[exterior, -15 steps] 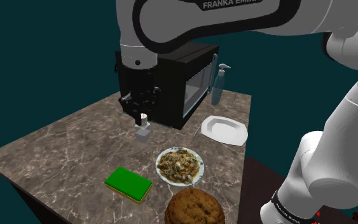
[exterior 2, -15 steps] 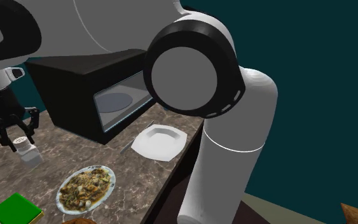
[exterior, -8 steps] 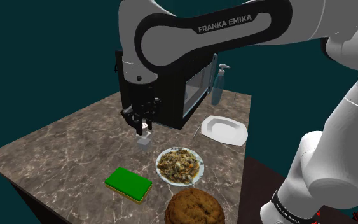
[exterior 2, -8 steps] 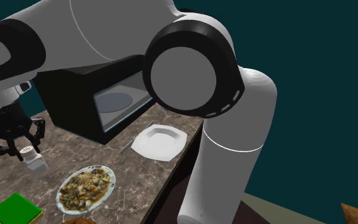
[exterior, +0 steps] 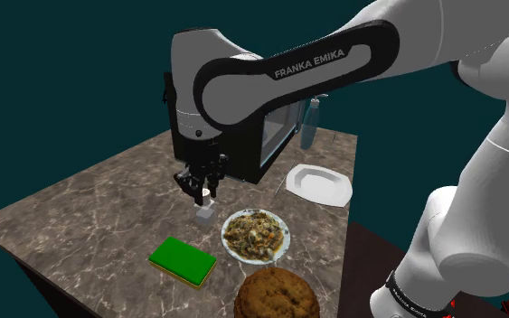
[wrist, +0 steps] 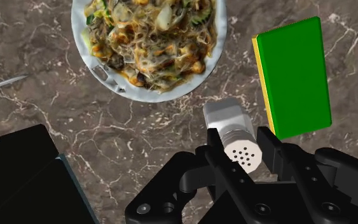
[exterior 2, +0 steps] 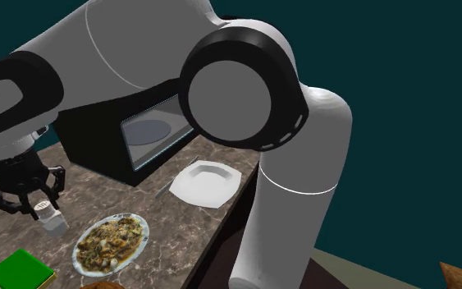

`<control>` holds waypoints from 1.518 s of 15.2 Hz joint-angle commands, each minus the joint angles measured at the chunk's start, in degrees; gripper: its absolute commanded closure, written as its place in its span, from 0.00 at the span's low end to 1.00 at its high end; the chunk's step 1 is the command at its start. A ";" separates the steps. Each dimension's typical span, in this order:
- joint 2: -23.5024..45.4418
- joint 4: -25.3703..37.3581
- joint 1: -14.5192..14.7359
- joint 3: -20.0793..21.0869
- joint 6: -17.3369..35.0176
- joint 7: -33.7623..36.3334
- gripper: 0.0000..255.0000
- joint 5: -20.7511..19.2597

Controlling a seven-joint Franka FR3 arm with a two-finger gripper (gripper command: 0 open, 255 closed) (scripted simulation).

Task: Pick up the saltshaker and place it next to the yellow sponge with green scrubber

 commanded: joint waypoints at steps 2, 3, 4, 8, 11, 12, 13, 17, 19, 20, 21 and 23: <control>0.42 -2.01 0.05 0.06 2.44 0.10 1.00 -0.13; 0.65 -2.55 0.06 0.08 3.19 0.14 1.00 -0.20; 0.89 -3.07 0.07 0.09 3.94 0.19 1.00 -0.28; 1.23 -3.76 0.09 0.12 4.97 0.27 1.00 -0.39; 1.23 -3.76 0.09 0.12 4.97 0.27 1.00 -0.39; 1.23 -3.76 0.09 0.12 4.97 0.27 1.00 -0.39; 1.23 -3.76 0.09 0.12 4.97 0.27 1.00 -0.39; 1.23 -3.76 0.09 0.12 4.97 0.27 0.00 -0.39; 1.23 -3.76 0.09 0.12 4.97 0.27 0.00 -0.39; 0.63 -2.46 0.04 0.07 3.09 0.12 0.00 -0.19; 0.10 -1.08 0.00 0.01 1.21 -0.01 0.00 -0.03; -0.64 1.58 -0.08 -0.09 -2.16 -0.18 0.00 0.18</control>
